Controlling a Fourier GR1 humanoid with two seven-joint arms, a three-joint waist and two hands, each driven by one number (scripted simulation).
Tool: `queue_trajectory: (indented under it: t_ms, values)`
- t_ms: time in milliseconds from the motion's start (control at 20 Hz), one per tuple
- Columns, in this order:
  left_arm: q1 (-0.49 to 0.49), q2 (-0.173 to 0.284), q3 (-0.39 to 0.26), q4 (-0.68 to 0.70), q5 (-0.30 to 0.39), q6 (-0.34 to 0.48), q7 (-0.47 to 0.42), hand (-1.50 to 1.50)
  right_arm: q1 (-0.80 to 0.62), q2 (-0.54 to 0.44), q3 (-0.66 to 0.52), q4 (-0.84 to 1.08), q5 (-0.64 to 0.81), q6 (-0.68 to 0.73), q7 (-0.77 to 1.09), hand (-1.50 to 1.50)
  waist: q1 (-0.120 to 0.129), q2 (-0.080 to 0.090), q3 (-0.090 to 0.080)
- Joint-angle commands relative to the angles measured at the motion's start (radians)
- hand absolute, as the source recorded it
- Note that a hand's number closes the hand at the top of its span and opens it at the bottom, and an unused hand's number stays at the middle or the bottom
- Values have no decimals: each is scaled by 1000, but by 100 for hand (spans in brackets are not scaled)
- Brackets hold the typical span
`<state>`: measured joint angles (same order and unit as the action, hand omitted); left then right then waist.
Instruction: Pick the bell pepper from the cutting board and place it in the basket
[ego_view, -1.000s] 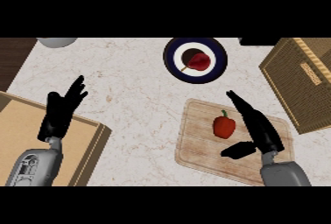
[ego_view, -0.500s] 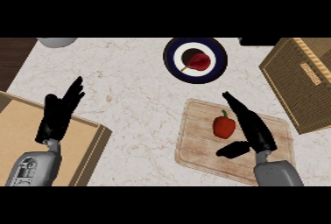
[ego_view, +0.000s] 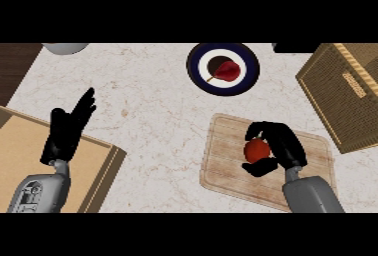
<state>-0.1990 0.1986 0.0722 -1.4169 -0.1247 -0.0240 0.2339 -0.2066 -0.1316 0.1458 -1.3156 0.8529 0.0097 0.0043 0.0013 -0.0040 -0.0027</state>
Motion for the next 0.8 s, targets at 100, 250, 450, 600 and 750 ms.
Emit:
queue_trajectory:
  t_ms: [100,250,450,600,750]
  values:
    - [-4,-12,-14,4,-8,-1,0,0,-143,-79,63,151,187,89,124,150,19,8,2]
    - [-46,0,2,60,-13,0,-13,0,-213,-100,110,203,256,187,186,150,11,10,1]
    - [-26,-6,7,79,-23,9,-59,0,-281,-40,138,251,310,173,206,150,6,6,2]
    - [-72,-1,21,65,-8,-1,1,0,-223,-91,140,211,349,110,140,150,0,4,3]
    - [6,-16,0,-1,-16,0,4,0,-235,-35,105,99,288,148,157,150,0,3,3]
